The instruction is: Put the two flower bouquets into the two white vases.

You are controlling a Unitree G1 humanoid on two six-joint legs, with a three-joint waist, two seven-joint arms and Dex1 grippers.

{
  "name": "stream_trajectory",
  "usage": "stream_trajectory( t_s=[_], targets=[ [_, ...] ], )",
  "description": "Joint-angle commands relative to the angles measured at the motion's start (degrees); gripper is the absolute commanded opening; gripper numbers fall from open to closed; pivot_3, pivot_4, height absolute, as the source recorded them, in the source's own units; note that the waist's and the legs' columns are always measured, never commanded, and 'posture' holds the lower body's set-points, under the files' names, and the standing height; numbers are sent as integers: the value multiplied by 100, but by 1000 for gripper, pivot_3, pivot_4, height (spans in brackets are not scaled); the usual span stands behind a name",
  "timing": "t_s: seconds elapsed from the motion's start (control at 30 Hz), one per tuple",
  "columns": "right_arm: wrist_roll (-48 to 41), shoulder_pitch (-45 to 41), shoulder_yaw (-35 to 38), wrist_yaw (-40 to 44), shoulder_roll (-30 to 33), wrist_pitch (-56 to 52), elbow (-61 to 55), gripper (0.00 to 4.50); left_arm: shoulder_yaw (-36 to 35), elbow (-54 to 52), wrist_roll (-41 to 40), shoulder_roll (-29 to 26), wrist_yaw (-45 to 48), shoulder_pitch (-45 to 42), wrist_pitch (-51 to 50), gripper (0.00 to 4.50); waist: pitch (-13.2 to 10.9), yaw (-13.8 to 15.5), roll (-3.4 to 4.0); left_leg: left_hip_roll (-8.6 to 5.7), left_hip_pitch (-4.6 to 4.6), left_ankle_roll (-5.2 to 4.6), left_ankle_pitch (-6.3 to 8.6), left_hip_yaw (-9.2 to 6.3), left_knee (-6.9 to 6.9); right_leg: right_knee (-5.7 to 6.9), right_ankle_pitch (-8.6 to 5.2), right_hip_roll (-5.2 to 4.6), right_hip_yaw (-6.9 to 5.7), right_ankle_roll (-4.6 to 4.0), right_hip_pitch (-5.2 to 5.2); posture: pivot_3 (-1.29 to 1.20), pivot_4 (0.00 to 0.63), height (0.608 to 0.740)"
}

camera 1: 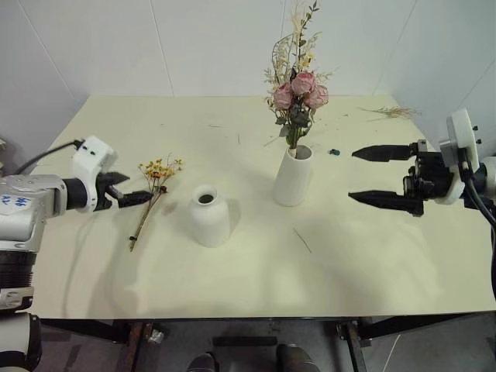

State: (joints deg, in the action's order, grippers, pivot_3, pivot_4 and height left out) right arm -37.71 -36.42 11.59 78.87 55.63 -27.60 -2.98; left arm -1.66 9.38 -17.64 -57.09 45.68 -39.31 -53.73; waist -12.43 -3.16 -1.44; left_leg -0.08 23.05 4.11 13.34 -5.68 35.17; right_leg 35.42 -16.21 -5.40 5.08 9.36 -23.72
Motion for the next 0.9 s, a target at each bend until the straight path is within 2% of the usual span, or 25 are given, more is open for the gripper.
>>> stream_trajectory(
  t_s=[0.03,0.2,0.47,0.77,0.9],
  targets=[
    [-279,103,140,117,146,-182,-450,4470,81,-233,179,-124,-235,-27,-585,4500,0,-11,-1,0,0,0,0,0,0,1,0,0,0,0,-1,0,150,740],
    [-463,63,180,-194,-72,-294,-677,4470,345,-523,284,18,-486,111,-1068,4500,0,-1,-1,1,1,0,0,-2,-2,1,-2,0,0,-3,-3,0,150,740],
    [-961,365,293,-360,-266,-453,-1252,4470,400,-244,359,463,-737,50,-1085,4500,3,65,-8,0,3,1,0,-4,-1,0,-2,-1,-2,-3,-3,0,150,740],
    [-901,1139,336,-713,-1219,373,-1597,4470,659,362,533,794,-765,-206,-1017,4500,9,145,-17,-2,-2,5,-2,-4,4,8,-1,-2,-2,-3,0,0,150,740],
    [-1006,1220,430,-636,-1274,469,-1495,4500,683,591,571,821,-713,-226,-930,3649,9,141,-17,-3,-18,6,-3,-5,7,13,0,-1,-2,-4,11,0,150,740]
  ],
)
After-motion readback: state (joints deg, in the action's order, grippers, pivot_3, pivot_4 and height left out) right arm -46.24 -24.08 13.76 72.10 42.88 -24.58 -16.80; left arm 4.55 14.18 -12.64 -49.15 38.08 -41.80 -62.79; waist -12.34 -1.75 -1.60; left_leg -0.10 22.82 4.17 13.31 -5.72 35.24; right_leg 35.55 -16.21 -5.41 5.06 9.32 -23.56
